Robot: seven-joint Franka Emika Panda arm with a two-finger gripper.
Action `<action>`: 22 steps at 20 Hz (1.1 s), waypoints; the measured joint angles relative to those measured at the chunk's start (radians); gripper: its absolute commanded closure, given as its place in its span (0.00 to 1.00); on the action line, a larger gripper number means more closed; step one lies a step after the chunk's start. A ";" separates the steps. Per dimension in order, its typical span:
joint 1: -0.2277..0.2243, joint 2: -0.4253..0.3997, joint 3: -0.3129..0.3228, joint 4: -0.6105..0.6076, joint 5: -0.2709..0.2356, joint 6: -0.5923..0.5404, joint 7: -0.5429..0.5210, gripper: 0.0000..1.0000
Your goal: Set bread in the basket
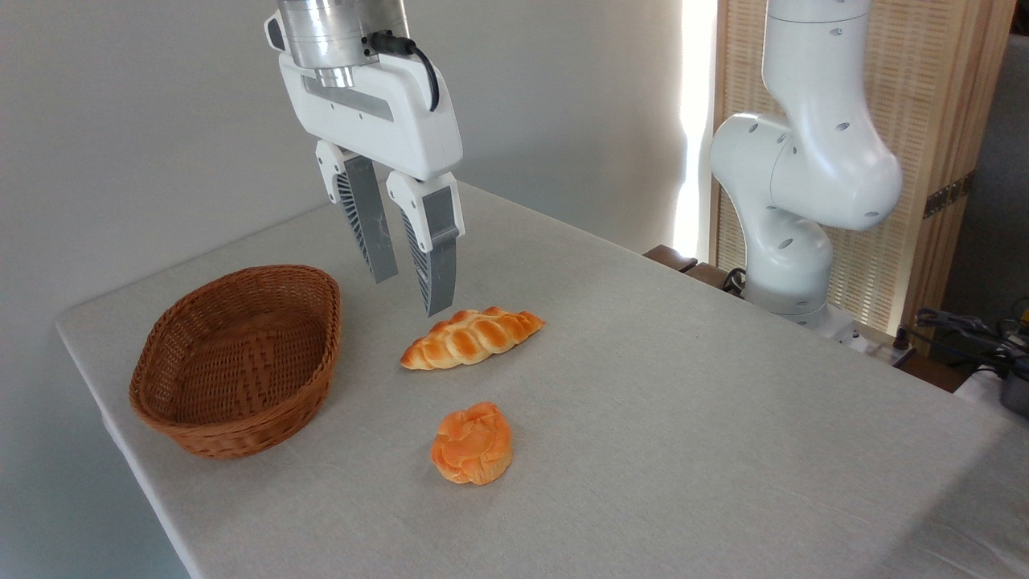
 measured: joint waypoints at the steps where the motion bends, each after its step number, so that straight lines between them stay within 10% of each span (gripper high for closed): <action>1: 0.000 0.000 0.000 0.000 0.000 0.000 0.000 0.00; 22: -0.001 0.002 -0.015 -0.046 -0.016 0.000 0.000 0.00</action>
